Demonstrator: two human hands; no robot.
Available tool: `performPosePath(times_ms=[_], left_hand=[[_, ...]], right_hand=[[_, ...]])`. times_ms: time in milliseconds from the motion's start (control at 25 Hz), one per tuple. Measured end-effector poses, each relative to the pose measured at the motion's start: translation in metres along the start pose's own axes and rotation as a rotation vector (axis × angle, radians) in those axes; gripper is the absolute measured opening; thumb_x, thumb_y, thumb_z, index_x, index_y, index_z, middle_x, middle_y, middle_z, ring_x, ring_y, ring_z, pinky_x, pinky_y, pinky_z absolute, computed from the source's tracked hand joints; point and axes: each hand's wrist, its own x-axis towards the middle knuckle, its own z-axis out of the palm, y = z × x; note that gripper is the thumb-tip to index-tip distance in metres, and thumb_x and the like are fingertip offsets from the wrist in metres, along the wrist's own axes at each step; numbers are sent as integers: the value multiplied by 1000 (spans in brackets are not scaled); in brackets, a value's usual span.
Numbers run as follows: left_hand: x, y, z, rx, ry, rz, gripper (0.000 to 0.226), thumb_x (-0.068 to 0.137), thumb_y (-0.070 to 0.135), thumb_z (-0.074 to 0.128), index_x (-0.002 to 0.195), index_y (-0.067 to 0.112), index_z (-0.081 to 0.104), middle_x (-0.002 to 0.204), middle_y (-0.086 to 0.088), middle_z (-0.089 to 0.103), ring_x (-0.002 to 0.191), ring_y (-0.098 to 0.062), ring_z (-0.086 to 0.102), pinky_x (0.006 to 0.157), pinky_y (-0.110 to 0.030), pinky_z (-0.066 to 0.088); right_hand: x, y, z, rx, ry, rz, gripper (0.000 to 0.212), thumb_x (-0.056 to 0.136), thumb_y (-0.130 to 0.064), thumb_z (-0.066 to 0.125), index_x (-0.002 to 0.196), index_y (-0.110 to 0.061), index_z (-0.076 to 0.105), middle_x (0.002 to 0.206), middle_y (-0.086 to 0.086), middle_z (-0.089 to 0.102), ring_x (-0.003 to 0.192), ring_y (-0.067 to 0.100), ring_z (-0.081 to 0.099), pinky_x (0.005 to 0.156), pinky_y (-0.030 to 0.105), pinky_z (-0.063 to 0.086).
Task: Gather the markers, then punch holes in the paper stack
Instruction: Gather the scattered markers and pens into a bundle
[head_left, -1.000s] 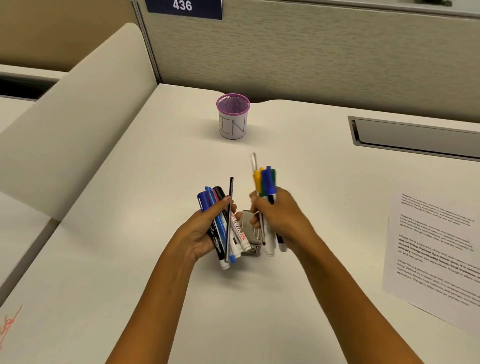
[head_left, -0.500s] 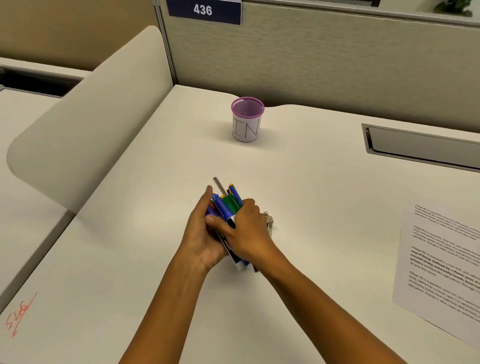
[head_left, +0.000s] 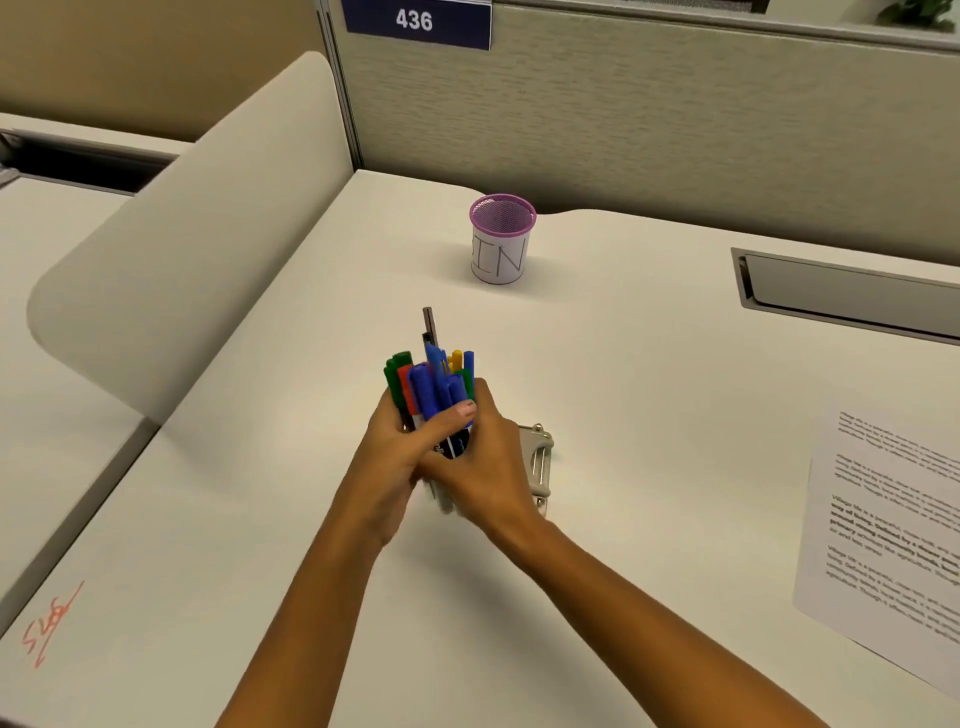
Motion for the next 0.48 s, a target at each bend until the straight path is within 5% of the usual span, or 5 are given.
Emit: performPosePath(times_ms=[160, 360, 480], left_hand=[[3, -15, 2, 191, 106, 250, 73, 50, 36, 84, 117, 34, 54, 113, 19, 67, 109, -3, 62, 86, -17, 52], [4, -41, 0, 250, 152, 308, 73, 61, 4, 85, 117, 32, 50, 117, 17, 62, 112, 0, 58, 87, -12, 49], [3, -50, 3, 223, 190, 341, 71, 65, -11, 77, 116, 28, 48, 109, 17, 61, 105, 7, 58, 81, -7, 46]], right_hand=[[2, 16, 12, 282, 78, -163, 50, 78, -24, 73, 121, -32, 49, 107, -9, 66, 102, 12, 66, 85, 33, 57], [-5, 29, 21, 271, 124, -226, 51, 82, -19, 66, 122, -41, 43, 114, -25, 57, 108, 7, 61, 89, 25, 53], [-6, 33, 25, 261, 156, -229, 46, 81, -19, 67, 120, -31, 45, 111, -18, 58, 103, 7, 62, 86, 21, 53]])
